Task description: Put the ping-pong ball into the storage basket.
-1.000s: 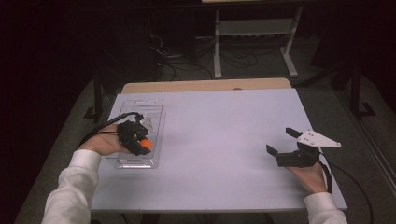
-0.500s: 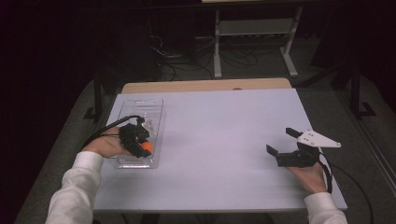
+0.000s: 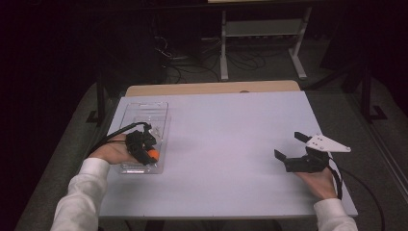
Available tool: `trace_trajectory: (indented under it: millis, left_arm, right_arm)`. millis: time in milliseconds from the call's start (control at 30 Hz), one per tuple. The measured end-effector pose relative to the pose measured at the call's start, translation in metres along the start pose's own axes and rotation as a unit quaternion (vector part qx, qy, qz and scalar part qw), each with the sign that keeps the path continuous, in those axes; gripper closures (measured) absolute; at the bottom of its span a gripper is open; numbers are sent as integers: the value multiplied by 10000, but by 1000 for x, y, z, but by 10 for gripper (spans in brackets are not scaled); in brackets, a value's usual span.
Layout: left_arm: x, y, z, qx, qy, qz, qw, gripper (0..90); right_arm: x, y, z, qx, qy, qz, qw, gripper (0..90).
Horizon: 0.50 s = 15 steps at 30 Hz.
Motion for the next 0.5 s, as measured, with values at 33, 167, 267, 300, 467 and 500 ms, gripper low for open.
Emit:
trace_trajectory:
  millis: [33, 167, 267, 300, 467, 500]
  left_arm:
    - [-1, 1, 0, 2, -3, 4, 10000, 507]
    - [-3, 2, 3, 8, -20, -10, 10000, 507]
    - [-4, 2, 4, 16, -24, -3, 10000, 507]
    - [-4, 2, 4, 14, -23, -5, 10000, 507]
    - [-4, 0, 6, 70, 3, -25, 10000, 505]
    - [-4, -1, 6, 87, 6, -44, 10000, 502]
  right_arm:
    - [0, 0, 0, -7, 0, -2, 10000, 0]
    - [0, 0, -1, -33, -6, -15, 10000, 0]
    - [0, -1, -1, -35, -4, -10, 10000, 0]
    - [0, -1, -1, -32, -1, -5, 10000, 0]
    - [0, -1, -1, -29, -6, 1, 10000, 0]
    - [0, -1, -1, -24, -7, -4, 10000, 0]
Point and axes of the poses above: each handheld gripper's, and its own axes: x roughly backward along the jaws, y roughly out of its top, z roughly to its left, the point moved 2 cm from there along -x, roughly forward along the jaws, and after that the axes turned 10 degrees about z, right-handed, at the moved point
